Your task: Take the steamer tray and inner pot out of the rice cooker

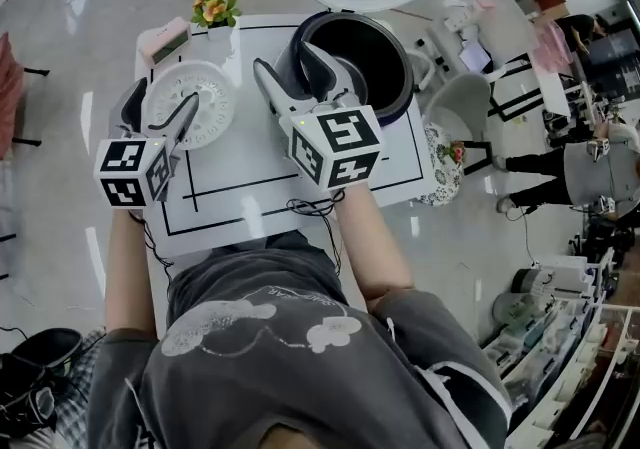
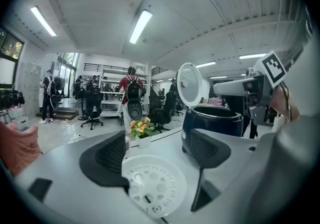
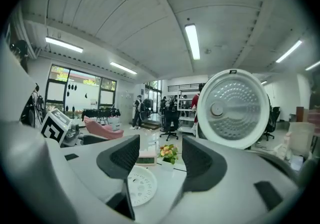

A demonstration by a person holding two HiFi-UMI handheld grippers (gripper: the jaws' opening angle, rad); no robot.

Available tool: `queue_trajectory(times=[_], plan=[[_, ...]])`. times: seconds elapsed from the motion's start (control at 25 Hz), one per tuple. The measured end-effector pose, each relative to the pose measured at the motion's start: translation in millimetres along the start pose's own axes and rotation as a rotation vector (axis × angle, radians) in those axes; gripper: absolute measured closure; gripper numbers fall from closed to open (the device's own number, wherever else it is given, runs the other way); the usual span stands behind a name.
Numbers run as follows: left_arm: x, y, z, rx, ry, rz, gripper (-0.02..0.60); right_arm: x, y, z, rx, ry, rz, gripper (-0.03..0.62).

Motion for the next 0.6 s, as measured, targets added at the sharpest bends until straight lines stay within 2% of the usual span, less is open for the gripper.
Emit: queue_trajectory(times=[0.2,0.48,0.6], plan=[[32,20,-50,-0.052,0.038,-0.022,0.184,21,-40,-68,-0.074,-0.076,0.016,0.326],[51,67,-112,-0.09,0.081,-0.047,0.184,5,-75,-179,-0.162,-0.123,0.117,0.326],[59,87,-129,-0.089,0.087,-0.058,0.184,-4,-74,-214,-0.158,-0.152,0.168,0.326]])
Point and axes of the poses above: the fingertips, and each gripper's own axes: y forward along the fingers, z to its left, x out of its top, the point moved 4 cm from there along -y, backward along the fingers, and after that the axes turned 6 degrees about -z, right-handed, at the moved point
